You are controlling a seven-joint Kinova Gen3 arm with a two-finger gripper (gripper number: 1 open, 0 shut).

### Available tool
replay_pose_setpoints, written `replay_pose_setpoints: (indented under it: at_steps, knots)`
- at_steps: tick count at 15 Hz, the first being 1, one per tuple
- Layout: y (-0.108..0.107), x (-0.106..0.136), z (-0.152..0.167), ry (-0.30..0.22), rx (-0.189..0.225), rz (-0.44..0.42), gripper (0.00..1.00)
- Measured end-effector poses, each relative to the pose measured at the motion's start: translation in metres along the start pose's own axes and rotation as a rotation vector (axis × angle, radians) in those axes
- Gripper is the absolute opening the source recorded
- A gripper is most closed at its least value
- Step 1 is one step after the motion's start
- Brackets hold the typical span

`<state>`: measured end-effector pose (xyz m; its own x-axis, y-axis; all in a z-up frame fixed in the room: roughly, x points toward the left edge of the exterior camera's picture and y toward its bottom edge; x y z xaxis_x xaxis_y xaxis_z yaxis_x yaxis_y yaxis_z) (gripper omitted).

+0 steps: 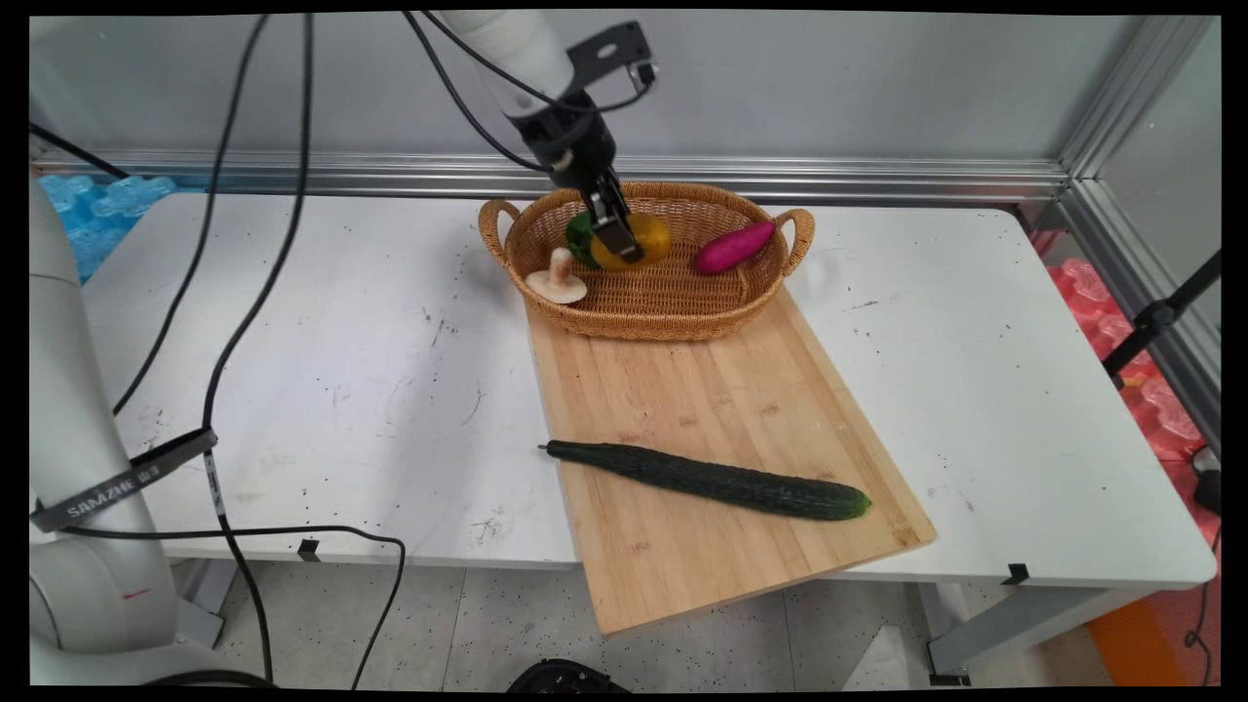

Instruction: Place the picked object in the vegetable basket

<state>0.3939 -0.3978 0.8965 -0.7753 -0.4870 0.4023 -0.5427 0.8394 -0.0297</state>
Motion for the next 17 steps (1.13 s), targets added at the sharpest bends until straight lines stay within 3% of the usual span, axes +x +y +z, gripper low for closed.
replay_pose_setpoints:
  at_steps: [7, 13, 14, 17]
  knots:
    - [-0.008, -0.003, 0.06, -0.044, -0.021, -0.024, 0.0]
    - [-0.013, -0.002, 0.084, -0.051, -0.026, -0.017, 0.0]
    - [-0.014, -0.001, 0.085, -0.049, -0.026, -0.016, 1.0]
    - [-0.016, 0.006, 0.081, -0.036, -0.018, -0.007, 1.0]
